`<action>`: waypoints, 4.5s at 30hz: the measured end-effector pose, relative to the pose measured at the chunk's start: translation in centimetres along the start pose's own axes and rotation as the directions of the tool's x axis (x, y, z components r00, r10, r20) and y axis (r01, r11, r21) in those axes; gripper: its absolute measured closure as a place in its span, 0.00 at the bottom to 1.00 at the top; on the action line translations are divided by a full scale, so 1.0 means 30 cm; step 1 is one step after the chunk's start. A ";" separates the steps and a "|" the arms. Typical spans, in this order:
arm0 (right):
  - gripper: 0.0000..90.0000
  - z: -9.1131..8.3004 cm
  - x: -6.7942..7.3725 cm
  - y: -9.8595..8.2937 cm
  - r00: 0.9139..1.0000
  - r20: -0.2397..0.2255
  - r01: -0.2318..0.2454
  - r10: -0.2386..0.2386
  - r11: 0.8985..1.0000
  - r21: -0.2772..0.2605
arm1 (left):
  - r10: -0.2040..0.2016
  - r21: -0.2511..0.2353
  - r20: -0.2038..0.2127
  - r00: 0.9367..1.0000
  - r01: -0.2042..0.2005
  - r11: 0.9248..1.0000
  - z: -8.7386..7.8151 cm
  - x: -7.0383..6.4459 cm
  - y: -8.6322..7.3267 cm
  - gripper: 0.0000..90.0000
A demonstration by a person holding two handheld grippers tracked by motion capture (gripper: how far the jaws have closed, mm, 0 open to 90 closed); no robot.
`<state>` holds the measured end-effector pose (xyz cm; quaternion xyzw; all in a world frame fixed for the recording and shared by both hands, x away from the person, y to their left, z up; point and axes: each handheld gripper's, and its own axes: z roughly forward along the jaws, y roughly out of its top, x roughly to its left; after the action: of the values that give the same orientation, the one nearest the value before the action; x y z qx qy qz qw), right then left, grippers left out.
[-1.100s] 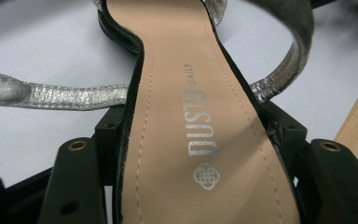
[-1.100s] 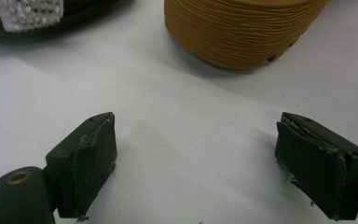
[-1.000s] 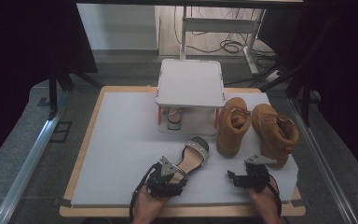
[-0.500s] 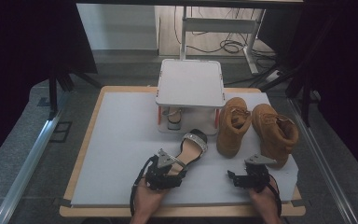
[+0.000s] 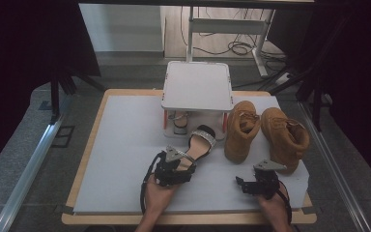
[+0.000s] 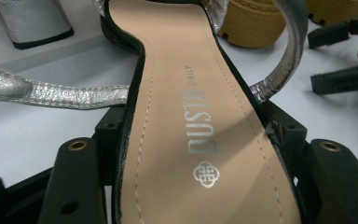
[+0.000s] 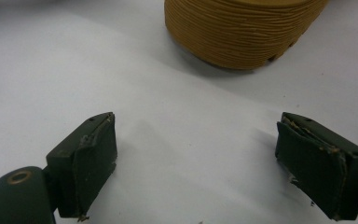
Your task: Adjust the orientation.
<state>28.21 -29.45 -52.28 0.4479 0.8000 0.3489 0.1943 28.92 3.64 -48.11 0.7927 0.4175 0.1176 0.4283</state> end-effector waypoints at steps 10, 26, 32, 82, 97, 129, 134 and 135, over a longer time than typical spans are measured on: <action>0.14 0.000 0.000 0.000 1.000 0.000 0.000 0.000 1.000 0.000 | -0.048 -0.021 -0.007 0.999 0.048 0.999 0.048 0.028 0.034 0.43; 0.14 0.000 0.000 0.000 1.000 -0.001 0.001 -0.001 1.000 0.000 | -0.071 -0.049 -0.034 0.997 0.069 0.996 0.141 0.040 0.104 0.43; 0.14 0.000 0.000 0.000 1.000 -0.001 -0.001 0.001 1.000 0.000 | -0.071 -0.056 -0.059 0.996 0.068 0.996 0.180 0.039 0.137 0.43; 0.14 0.000 0.000 0.000 1.000 -0.003 0.000 0.000 1.000 -0.002 | -0.172 -0.063 -0.225 0.959 0.162 0.985 0.465 0.088 0.277 0.43; 0.14 0.000 0.000 0.000 1.000 -0.002 0.000 0.000 1.000 -0.002 | -0.175 -0.052 -0.238 0.955 0.167 0.985 0.480 0.082 0.280 0.40; 0.14 0.000 0.000 0.000 1.000 -0.001 0.001 -0.001 1.000 -0.002 | -0.016 -0.029 -0.160 0.987 0.011 1.000 0.253 0.033 0.149 0.52; 0.14 0.000 0.000 0.000 1.000 -0.001 0.001 -0.001 1.000 -0.002 | -0.013 -0.034 -0.121 0.993 0.009 0.999 0.243 0.043 0.131 0.69; 0.14 0.000 0.000 0.000 1.000 -0.001 0.001 -0.001 1.000 -0.002 | -0.012 -0.035 -0.106 0.994 0.008 0.999 0.244 0.045 0.128 0.73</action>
<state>28.20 -29.44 -52.29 0.4471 0.8000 0.3497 0.1945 35.90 -0.69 -49.78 0.7757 0.4415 0.1645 0.4199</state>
